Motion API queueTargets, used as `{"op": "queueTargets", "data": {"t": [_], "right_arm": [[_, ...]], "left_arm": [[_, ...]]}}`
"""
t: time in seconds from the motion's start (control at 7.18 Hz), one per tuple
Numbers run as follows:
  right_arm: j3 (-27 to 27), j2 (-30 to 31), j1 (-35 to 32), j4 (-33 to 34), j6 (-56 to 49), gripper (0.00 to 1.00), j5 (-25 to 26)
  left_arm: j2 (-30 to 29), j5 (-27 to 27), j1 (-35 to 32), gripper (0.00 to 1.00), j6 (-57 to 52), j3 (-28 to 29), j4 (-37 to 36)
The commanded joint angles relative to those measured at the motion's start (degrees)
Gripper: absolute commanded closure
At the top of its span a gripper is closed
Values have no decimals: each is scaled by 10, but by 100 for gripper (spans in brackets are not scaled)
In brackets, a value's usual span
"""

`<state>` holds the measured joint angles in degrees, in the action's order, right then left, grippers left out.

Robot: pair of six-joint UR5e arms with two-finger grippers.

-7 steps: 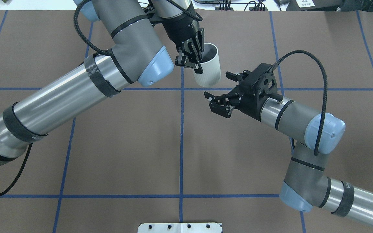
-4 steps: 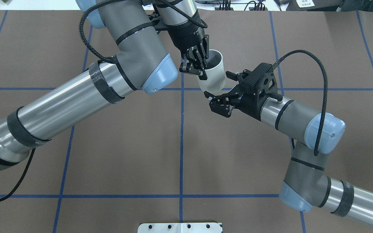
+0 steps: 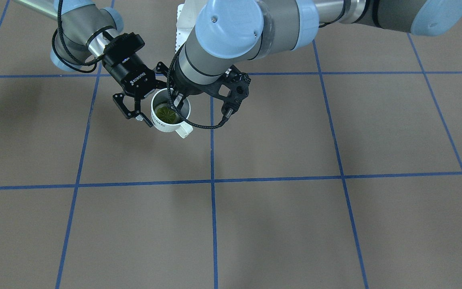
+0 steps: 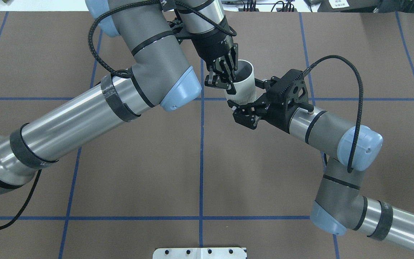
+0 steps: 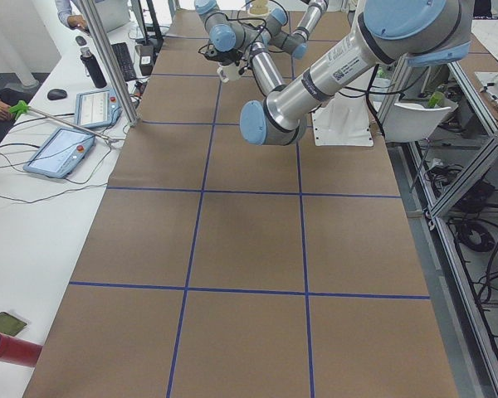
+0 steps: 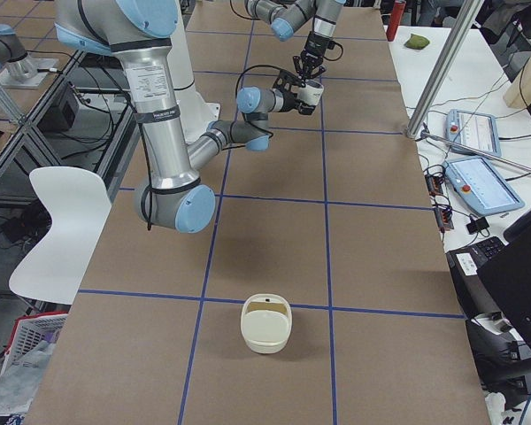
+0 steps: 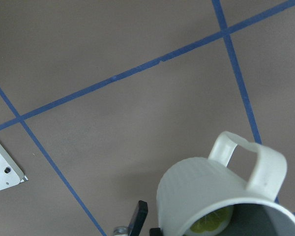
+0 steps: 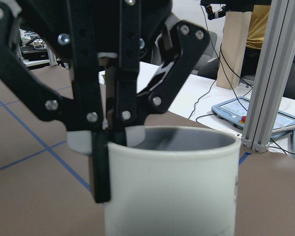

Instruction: Left arm hands cup to right arm to dump lemon

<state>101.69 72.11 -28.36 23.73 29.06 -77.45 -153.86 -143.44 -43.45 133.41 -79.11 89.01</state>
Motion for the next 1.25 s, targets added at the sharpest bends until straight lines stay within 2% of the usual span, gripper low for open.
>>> {"op": "queueTargets", "data": {"t": [0.0,0.84,0.98,1.11], "right_arm": [[0,0,0,0,0,1,0],[1,-1,1,-1,1,2,0],[2,-1,1,-1,5,8,0],[2,-1,1,-1,8,18,0]], "left_arm": [[0,0,6,100,4,-7,0],[-3,0,10,100,3,-6,0],[-3,0,10,100,3,-6,0],[-3,0,10,100,2,-7,1]]}}
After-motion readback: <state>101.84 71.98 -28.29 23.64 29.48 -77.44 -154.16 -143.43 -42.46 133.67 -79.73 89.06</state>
